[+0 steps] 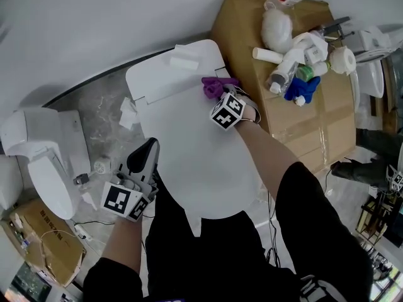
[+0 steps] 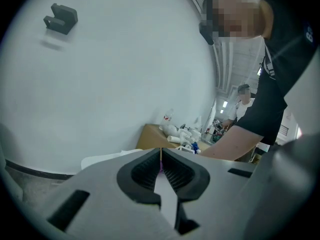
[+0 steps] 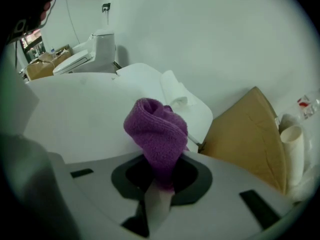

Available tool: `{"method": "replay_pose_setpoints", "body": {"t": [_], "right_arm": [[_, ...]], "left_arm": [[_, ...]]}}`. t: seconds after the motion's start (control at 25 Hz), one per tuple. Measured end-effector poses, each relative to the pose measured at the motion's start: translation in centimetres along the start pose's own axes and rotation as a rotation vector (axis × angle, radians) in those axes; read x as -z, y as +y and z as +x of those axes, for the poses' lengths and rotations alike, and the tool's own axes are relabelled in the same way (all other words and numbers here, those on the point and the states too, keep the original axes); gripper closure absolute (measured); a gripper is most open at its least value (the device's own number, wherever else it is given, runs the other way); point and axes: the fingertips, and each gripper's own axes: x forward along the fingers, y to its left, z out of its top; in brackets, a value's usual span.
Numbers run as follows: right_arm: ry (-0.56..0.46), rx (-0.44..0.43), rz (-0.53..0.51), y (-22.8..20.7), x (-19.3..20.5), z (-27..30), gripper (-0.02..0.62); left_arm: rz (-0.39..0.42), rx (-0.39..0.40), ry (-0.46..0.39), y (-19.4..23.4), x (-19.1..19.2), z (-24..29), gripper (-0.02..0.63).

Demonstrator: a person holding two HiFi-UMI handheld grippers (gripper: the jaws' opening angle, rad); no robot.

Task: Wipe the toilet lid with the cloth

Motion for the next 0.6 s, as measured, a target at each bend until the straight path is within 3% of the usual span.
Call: {"method": "replay_pose_setpoints", "body": {"t": [0.12,0.24,0.6], "right_arm": [[-0.030,0.008,-0.002,0.3,-0.7,-1.0,0.529],[-0.094,-0.005,-0.039,2.6,-3.8,-2.7,0.529],[-0.200,-0.176,-0.229,19.6,-15.9,-5.6,0.529]], "left_arm": [[0.001,0.005,-0.003,-0.9,0.0,-0.1,0.580],[-0.002,0.003,-0.014,-1.0,-0.2,-1.1,0.580],[-0.005,0.010,-0.026,1.5,-0.5,-7.9,0.580]]}}
